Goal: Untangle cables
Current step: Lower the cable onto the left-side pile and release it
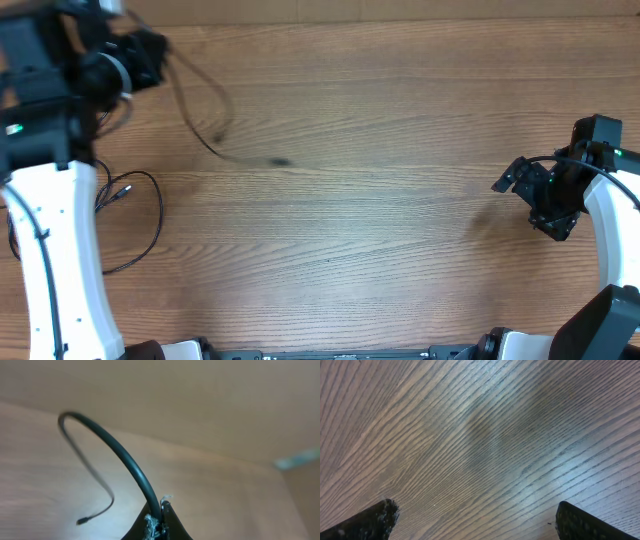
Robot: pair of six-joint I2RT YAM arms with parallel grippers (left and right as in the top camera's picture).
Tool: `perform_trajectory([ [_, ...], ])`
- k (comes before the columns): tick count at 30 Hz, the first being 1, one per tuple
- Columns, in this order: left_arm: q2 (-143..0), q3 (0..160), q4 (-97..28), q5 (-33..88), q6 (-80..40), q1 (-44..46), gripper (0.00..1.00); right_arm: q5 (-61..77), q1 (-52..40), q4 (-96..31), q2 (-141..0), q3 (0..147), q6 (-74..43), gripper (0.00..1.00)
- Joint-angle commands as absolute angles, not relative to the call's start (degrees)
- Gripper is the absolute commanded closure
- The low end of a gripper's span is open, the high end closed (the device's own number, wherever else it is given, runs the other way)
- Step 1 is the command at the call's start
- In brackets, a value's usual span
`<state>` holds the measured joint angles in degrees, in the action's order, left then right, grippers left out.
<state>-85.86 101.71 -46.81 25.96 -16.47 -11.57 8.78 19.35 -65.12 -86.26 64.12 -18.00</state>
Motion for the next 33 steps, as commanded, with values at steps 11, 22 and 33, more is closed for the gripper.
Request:
perform_trajectory([
  [11,-86.46,104.25,-50.19,1.10,-14.96,-20.45,0.96,9.08,19.07,-64.79,-86.17,64.07,-18.13,0.00],
  [22,-89.89,104.22,-54.70,-1.80,-14.98,-20.45,0.96,9.08,19.07,-64.99,-86.17,64.07,-18.13,0.00],
  [33,-97.62,104.20,-60.25,-8.05,-15.05,-20.73,0.96,9.06,19.07,-65.06,-86.17,64.05,-18.11,0.00],
])
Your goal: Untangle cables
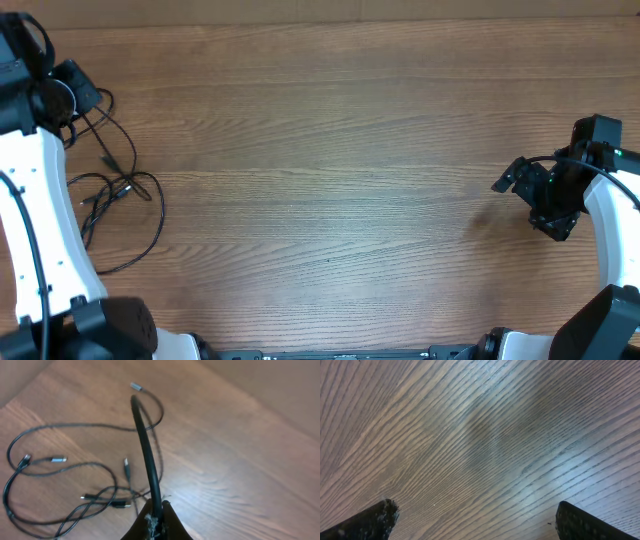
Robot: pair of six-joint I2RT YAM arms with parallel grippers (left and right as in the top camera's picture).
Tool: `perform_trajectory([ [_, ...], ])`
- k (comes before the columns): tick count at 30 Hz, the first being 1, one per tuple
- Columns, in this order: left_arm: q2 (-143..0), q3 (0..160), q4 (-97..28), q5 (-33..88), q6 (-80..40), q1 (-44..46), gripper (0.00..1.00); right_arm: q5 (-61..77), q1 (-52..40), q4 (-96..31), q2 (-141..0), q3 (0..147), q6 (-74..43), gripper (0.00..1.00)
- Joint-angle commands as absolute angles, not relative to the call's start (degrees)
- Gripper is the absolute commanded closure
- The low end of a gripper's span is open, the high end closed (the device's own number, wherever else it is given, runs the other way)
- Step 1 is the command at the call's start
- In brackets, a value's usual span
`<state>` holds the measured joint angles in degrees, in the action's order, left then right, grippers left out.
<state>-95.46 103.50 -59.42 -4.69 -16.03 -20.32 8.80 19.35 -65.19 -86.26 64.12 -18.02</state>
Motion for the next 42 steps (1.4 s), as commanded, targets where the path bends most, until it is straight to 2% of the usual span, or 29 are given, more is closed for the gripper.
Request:
perform_trajectory([
  [1,-98.19,104.20,-60.55,-8.40,-15.05,-20.71,0.96,9.06,19.07,-65.06,-86.17,64.05,-18.11,0.00],
  [8,-100.40,104.20,-61.32,-8.58,-15.46,-21.17,0.93,9.08,19.07,-65.04,-86.17,64.05,-17.93,0.00],
  [10,-100.40,104.20,-61.28,-8.58,-15.46,-21.43,0.78,9.06,19.07,-65.01,-86.17,64.05,-17.93,0.00],
  [13,-100.40,104.20,-61.41,-8.56,-15.46,-21.50,0.42,9.06,19.07,-65.01,-86.17,64.05,-17.93,0.00],
  [15,-100.40,104.20,-61.56,-8.56,-15.44,-21.54,0.30,9.08,19.07,-65.01,-86.17,64.05,-17.93,0.00],
  [29,-100.40,104.20,-62.43,-7.42,-15.88,-21.52,0.28,9.08,19.07,-65.04,-86.17,64.05,-17.93,0.00],
  [32,-100.40,104.20,-62.83,-6.79,-15.88,-21.52,0.22,9.08,19.07,-65.01,-86.17,64.05,-17.93,0.00],
  [35,-100.40,104.20,-62.83,-1.45,-15.88,-21.12,0.13,9.80,19.05,-64.86,-86.17,64.05,-17.96,0.00],
  [42,-100.49,104.20,-63.22,16.29,-15.84,-17.72,0.05,17.32,16.16,-62.08,-86.17,64.07,-17.37,0.00],
])
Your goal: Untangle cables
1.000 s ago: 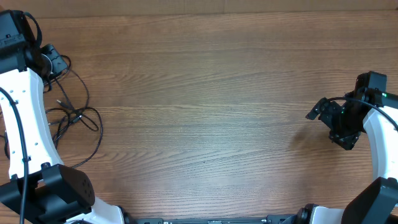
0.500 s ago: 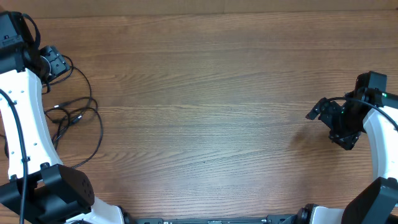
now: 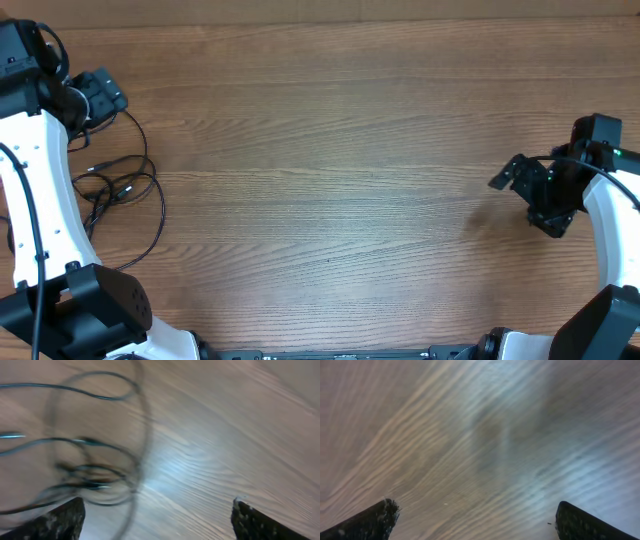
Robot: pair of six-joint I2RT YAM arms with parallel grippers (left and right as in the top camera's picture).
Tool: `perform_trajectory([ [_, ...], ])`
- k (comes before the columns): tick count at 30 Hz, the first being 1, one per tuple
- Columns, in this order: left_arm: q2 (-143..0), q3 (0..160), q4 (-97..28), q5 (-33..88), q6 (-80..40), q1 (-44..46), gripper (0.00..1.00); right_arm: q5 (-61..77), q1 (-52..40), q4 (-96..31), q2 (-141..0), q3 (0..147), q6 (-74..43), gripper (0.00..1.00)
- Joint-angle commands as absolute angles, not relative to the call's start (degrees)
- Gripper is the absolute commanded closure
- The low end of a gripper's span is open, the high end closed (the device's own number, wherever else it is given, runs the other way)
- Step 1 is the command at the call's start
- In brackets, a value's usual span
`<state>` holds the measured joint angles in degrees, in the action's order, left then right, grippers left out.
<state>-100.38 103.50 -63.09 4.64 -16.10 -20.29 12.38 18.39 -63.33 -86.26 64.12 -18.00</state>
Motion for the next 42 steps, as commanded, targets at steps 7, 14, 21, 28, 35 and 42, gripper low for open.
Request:
perform_trajectory([
  [7,-100.68,104.20,-65.73,17.61,-13.65,-7.97,0.02,21.02,4.99,-56.45,-86.17,64.07,-14.59,0.00],
  [14,-102.65,104.20,-73.97,8.14,-11.99,3.14,0.00,11.97,-7.09,-53.19,-86.17,64.07,-14.50,0.00],
  [21,-106.76,104.20,-84.95,0.40,-12.12,10.55,0.00,8.60,-8.86,-52.97,-86.17,64.14,-14.02,0.00],
  [28,-107.46,104.20,-94.96,0.38,-12.88,10.52,0.00,5.61,-6.98,-61.67,-86.15,64.29,-14.06,0.00],
  [35,-107.15,102.52,-96.84,1.08,-13.32,10.57,0.00,3.84,-7.01,-64.60,-83.13,64.07,-14.06,0.00],
  [42,-103.70,94.89,-94.32,1.02,-14.94,11.46,0.00,-1.34,-7.01,-62.67,-74.50,64.05,-14.04,0.00],
])
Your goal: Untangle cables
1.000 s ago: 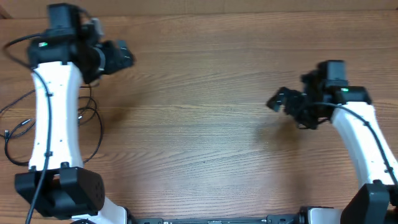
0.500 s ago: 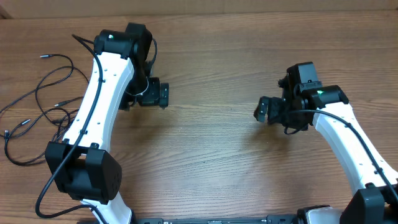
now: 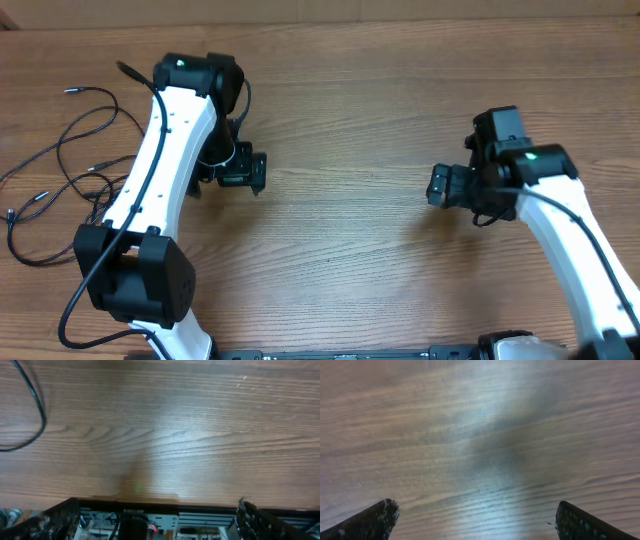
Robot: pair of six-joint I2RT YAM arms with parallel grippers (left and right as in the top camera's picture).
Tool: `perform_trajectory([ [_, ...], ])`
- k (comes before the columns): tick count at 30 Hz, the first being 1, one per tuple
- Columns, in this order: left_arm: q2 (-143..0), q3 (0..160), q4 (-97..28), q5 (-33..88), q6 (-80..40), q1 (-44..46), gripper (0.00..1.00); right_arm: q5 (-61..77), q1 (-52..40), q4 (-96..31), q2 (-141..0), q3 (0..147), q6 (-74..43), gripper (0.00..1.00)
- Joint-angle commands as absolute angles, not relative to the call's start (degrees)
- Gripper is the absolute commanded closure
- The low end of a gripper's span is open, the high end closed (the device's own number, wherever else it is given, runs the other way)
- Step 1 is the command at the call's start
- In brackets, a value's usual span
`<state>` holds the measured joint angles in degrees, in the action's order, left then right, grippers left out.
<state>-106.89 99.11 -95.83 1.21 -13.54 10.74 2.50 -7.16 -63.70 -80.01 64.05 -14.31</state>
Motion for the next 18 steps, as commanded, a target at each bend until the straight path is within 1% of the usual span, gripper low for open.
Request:
perform_trajectory([
  [1,-102.56,93.06,-92.71,1.06,-15.07,11.70,0.00,-1.98,-7.01,-62.17,-73.23,63.94,-14.02,0.00],
  [9,-86.04,73.80,-75.66,0.89,-15.46,14.17,0.01,-3.38,-7.01,-57.04,-59.83,56.47,-14.09,0.00],
  [14,-67.77,61.10,-62.46,0.80,-15.53,16.23,0.00,-3.62,-7.01,-55.92,-49.41,50.28,-16.29,0.00],
  [18,-53.63,54.92,-58.37,-1.28,-19.44,16.75,0.01,-3.55,-7.01,-56.05,-41.36,48.12,-16.29,0.00],
])
